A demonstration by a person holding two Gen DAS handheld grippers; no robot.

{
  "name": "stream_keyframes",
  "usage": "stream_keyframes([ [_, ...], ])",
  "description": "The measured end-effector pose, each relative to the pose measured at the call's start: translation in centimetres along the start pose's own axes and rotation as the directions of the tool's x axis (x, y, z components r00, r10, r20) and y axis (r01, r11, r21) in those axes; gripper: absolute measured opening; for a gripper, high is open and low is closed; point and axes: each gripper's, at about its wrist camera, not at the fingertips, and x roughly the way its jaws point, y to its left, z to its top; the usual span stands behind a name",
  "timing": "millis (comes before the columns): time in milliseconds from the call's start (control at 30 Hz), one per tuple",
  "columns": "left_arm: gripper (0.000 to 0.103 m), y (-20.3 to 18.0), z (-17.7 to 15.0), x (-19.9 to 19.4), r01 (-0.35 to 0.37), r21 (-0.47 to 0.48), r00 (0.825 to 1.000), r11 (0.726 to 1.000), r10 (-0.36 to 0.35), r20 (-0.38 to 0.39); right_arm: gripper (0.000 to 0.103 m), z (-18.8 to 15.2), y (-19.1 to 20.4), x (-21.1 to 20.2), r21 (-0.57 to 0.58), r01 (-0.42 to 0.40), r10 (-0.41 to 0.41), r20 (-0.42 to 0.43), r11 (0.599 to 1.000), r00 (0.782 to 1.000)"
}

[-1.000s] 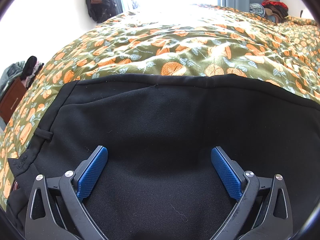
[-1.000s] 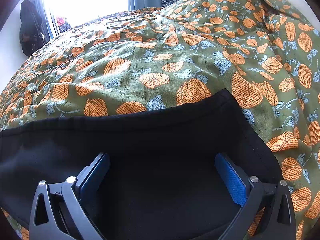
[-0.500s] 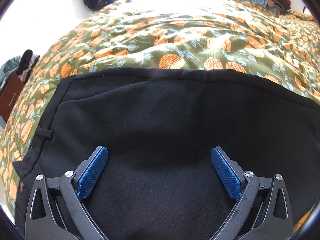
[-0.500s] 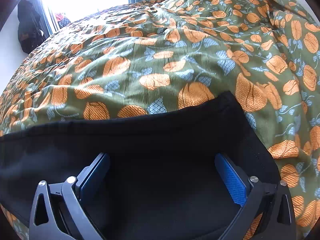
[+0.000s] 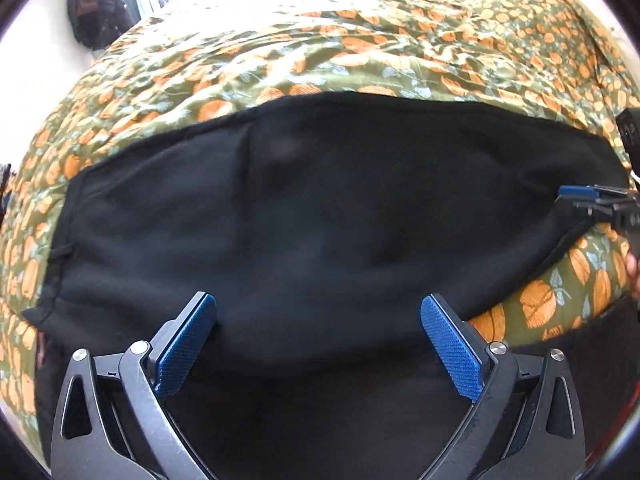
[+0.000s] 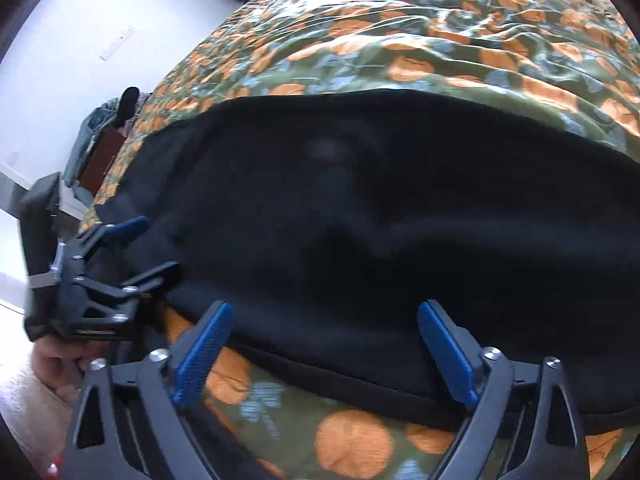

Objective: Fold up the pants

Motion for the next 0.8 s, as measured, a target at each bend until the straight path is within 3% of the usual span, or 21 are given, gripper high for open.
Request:
stream_keyframes([
  [67,0.102,2.5,-1.6,-2.2,-0.075,-0.006,0.997,0.997,0.075,0.022,0.078,-1.3,-6.9,-3.4,0.168,0.13,-0.137,0.03,0.977,0.99],
  [133,0.102,4.7,-3.3,-3.9,-0.109,-0.053,0.993,0.993,0.111,0.028,0.078,-3.7,-13.1,-7.8,0.294,0.286,-0.302,0.01,0.912,0.953],
  [167,0.102,5.6,-4.4,-4.7,-0.092,-0.098,0.995,0.991,0.095,0.031,0.079,-4.8,-14.4,-9.9,0.286,0.407,-0.418,-0.023,0.868,0.908],
  [200,0.102,5.9,-5.3,-5.3,-0.059,-0.142,0.997,0.988,0.065,0.038,0.082,-6.1,-14.8,-11.7,0.244,0.521,-0.524,-0.058,0.818,0.85],
  [233,0.102,5.9,-6.6,-5.8,-0.011,-0.185,0.999,0.983,0.021,0.05,0.083,-7.5,-14.1,-13.3,0.2,0.568,-0.569,-0.06,0.798,0.82],
  [267,0.102,5.3,-7.6,-5.9,0.026,-0.209,0.998,0.978,-0.015,0.058,0.083,-9.1,-12.8,-14.7,0.185,0.54,-0.543,-0.034,0.821,0.839],
  [367,0.102,2.2,-10.6,-4.7,0.089,-0.215,0.996,0.972,-0.083,0.04,0.087,-14.9,-6.8,-16.9,0.181,0.259,-0.271,0.048,0.949,0.961],
  [433,0.102,-0.3,-12.1,-2.8,0.063,-0.174,0.997,0.983,-0.069,-0.028,0.089,-18.8,-3.1,-15.7,0.152,0.099,-0.103,0.02,0.983,0.994],
  [467,0.102,-1.4,-12.7,-2.4,0.003,-0.123,1.0,0.992,-0.005,-0.02,0.089,-20.6,-2.2,-14.7,0.135,0.083,-0.08,-0.022,0.987,0.997],
  [533,0.102,-2.2,-13.0,-2.8,-0.026,-0.069,1.0,0.997,0.026,0.003,0.087,-23.5,-2.4,-13.7,0.082,0.202,-0.195,-0.087,0.976,0.977],
  [567,0.102,-2.0,-12.8,-2.9,-0.011,-0.074,1.0,0.997,0.01,-0.011,0.087,-24.6,-3.8,-14.4,0.092,0.246,-0.239,-0.075,0.965,0.968],
  [633,0.102,-1.0,-12.4,-3.2,0.016,-0.092,1.0,0.996,-0.018,-0.026,0.087,-26.1,-8.8,-17.3,0.217,0.3,-0.3,-0.034,0.929,0.953],
  [733,0.102,0.1,-12.2,-4.3,-0.003,-0.107,1.0,0.994,0.0,-0.024,0.086,-28.0,-17.2,-22.8,0.454,0.404,-0.439,-0.032,0.794,0.898],
  [800,0.102,0.7,-11.4,-5.1,-0.003,-0.116,1.0,0.993,0.004,0.002,0.085,-28.8,-19.8,-25.2,0.514,0.535,-0.551,-0.137,0.671,0.823],
])
